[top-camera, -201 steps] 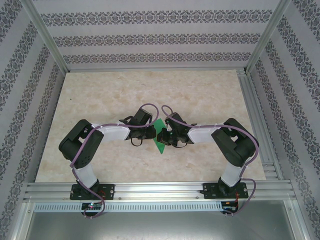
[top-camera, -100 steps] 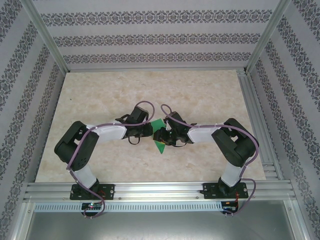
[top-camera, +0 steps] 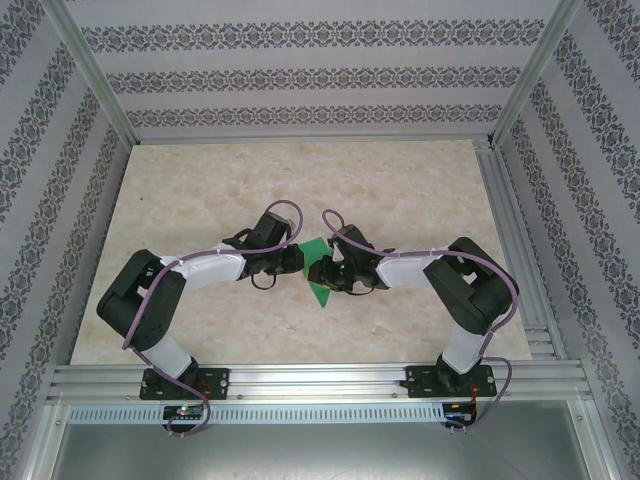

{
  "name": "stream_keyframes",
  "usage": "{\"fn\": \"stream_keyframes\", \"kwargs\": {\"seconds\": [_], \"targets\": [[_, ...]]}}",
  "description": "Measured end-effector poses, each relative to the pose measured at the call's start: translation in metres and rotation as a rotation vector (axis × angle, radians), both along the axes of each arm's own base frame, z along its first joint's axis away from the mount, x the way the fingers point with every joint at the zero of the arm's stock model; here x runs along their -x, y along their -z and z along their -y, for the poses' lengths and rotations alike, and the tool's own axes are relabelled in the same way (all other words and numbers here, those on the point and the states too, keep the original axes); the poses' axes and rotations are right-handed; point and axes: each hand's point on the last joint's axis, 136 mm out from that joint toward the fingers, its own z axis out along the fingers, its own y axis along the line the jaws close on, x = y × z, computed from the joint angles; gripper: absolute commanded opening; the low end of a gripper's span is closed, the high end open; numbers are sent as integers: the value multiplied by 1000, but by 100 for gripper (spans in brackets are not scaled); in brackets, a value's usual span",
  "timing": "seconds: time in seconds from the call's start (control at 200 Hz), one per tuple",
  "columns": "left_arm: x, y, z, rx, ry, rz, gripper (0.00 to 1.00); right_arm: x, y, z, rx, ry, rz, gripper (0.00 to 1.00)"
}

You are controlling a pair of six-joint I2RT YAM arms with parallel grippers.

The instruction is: Fold a paper plane with a square sheet of paper (pick it up from the middle)

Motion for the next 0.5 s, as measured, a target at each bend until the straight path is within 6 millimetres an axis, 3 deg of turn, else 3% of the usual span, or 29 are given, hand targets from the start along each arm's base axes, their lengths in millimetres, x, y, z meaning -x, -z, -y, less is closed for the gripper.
{"fn": "stream_keyframes", "kwargs": {"seconds": [0.5], "targets": [[9, -3, 11, 56, 49, -29, 16, 0, 7, 10, 2, 15, 4, 1]]}}
